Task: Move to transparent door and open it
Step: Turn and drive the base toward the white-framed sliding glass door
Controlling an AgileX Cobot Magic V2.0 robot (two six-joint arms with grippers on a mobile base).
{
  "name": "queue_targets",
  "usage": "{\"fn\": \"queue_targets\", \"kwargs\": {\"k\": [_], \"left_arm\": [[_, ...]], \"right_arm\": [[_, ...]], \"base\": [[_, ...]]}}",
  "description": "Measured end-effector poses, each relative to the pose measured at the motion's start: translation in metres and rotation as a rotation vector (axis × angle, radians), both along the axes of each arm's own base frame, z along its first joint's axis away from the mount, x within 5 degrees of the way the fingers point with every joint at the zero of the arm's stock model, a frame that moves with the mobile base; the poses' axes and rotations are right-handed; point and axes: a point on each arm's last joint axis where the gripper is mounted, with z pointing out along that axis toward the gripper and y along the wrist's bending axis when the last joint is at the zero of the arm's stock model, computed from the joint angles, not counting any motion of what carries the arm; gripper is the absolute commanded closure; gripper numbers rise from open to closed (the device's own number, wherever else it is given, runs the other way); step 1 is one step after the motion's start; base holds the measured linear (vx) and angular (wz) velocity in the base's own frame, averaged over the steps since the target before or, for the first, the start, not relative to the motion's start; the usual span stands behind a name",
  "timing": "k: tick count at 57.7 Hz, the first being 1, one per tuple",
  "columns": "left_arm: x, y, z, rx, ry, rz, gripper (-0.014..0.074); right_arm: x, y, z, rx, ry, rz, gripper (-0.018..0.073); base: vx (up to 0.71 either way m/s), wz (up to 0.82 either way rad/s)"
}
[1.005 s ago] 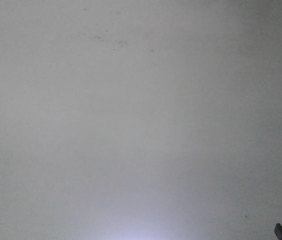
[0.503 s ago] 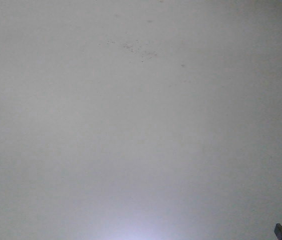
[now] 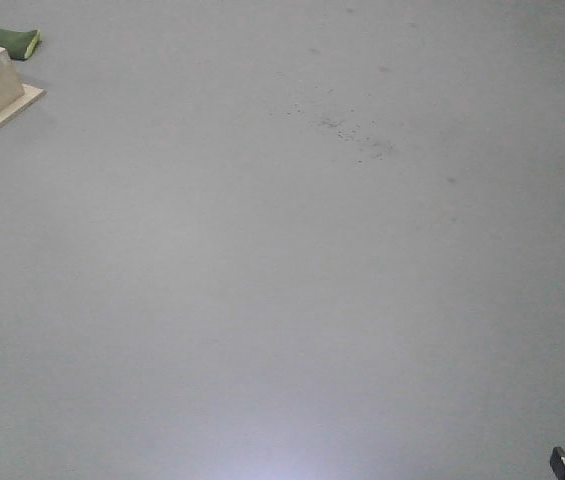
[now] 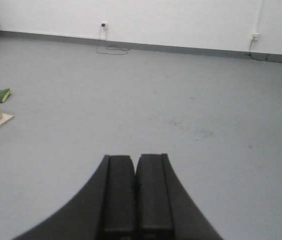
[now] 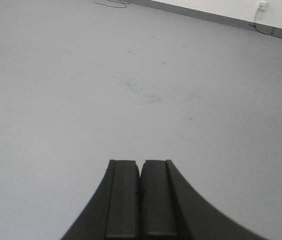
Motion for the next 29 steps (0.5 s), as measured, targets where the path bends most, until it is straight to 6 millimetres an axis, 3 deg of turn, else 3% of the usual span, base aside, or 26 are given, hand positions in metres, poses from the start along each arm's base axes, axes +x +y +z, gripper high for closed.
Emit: {"fn": "queue_targets", "kwargs": {"k": [29], "left_arm": [[0.0, 0.0, -0.0001, 0.0, 0.001, 0.0, 0.0599]], "right_arm": [[0.0, 0.0, -0.0001, 0.0, 0.001, 0.0, 0.0557]], "base": [[0.52, 0.47]]}}
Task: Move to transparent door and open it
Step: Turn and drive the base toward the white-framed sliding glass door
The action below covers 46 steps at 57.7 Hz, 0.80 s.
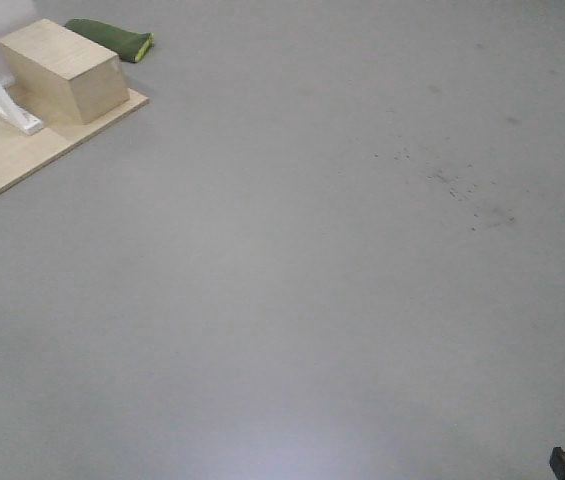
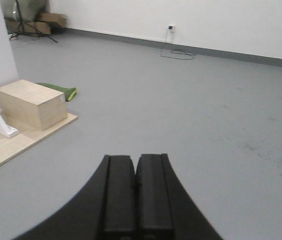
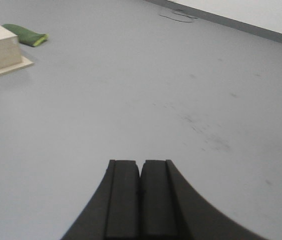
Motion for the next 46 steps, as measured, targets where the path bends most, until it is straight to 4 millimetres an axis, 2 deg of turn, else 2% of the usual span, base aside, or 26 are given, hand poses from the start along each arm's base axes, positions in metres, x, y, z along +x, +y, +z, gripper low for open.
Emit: {"fn": "queue_targets", "kwargs": {"k": [46], "left_arm": [[0.0, 0.0, 0.0, 0.0, 0.0, 0.0, 0.0599]], "right_arm": [[0.0, 0.0, 0.0, 0.0, 0.0, 0.0, 0.0557]], "base": [[0.55, 0.43]]}}
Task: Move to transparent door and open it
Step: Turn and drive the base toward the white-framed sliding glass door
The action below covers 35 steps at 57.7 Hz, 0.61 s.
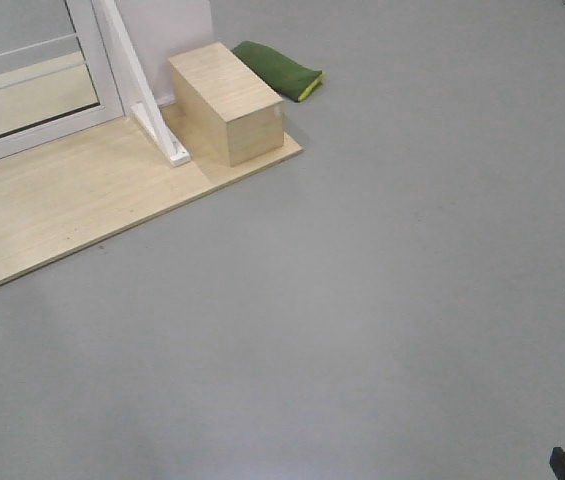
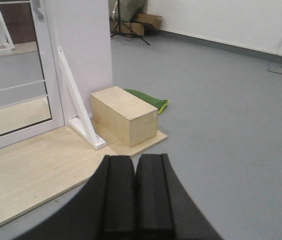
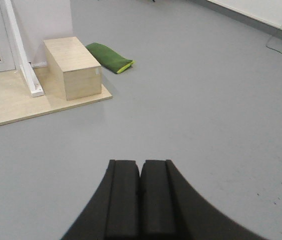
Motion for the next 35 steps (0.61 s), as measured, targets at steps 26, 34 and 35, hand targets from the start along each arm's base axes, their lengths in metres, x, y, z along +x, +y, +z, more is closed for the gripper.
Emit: {"fn": "queue_targets", "kwargs": {"k": [26, 34, 35], "left_arm": [[0.0, 0.0, 0.0, 0.0, 0.0, 0.0, 0.0599], [0.0, 0.0, 0.0, 0.0, 0.0, 0.0, 0.0599], [0.0, 0.0, 0.0, 0.0, 0.0, 0.0, 0.0599]], "right_arm": [[0.0, 0.0, 0.0, 0.0, 0.0, 0.0, 0.0557], [0.0, 0.0, 0.0, 0.0, 0.0, 0.0, 0.0557], [0.0, 0.0, 0.0, 0.0, 0.0, 0.0, 0.0557]], "base": [[0.53, 0.43], [0.53, 0.49], [0.53, 0.49]]}}
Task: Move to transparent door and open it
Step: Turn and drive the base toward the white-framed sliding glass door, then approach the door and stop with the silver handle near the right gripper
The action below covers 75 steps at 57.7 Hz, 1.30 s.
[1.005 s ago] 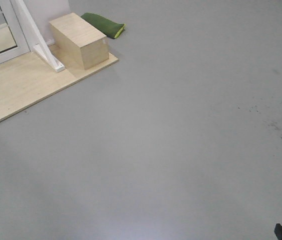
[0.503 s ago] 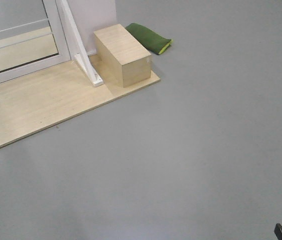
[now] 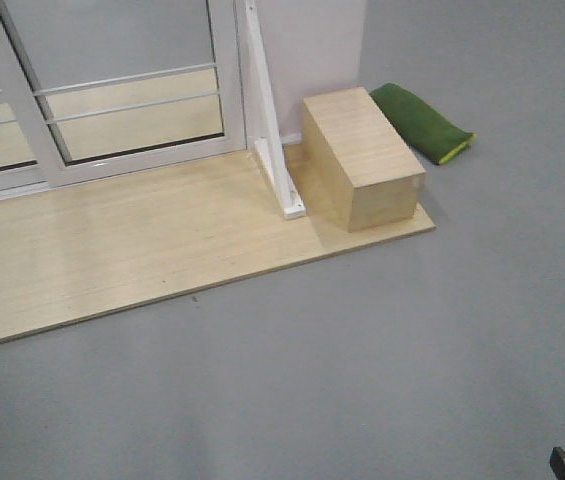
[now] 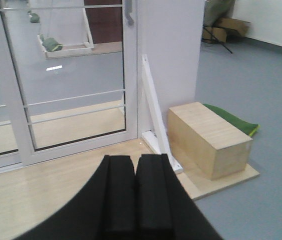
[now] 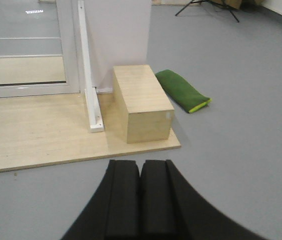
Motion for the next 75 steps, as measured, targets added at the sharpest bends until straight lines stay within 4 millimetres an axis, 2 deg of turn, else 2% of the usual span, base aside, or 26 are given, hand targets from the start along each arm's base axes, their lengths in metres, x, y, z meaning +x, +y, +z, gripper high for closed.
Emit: {"fn": "queue_targets", "kwargs": {"k": [28, 75], "left_arm": [[0.0, 0.0, 0.0, 0.0, 0.0, 0.0, 0.0599], [0.0, 0.0, 0.0, 0.0, 0.0, 0.0, 0.0599]], "right_arm": [[0.0, 0.0, 0.0, 0.0, 0.0, 0.0, 0.0557], [0.0, 0.0, 0.0, 0.0, 0.0, 0.0, 0.0557]], "base": [[0.53, 0.37], [0.46, 0.13]]}}
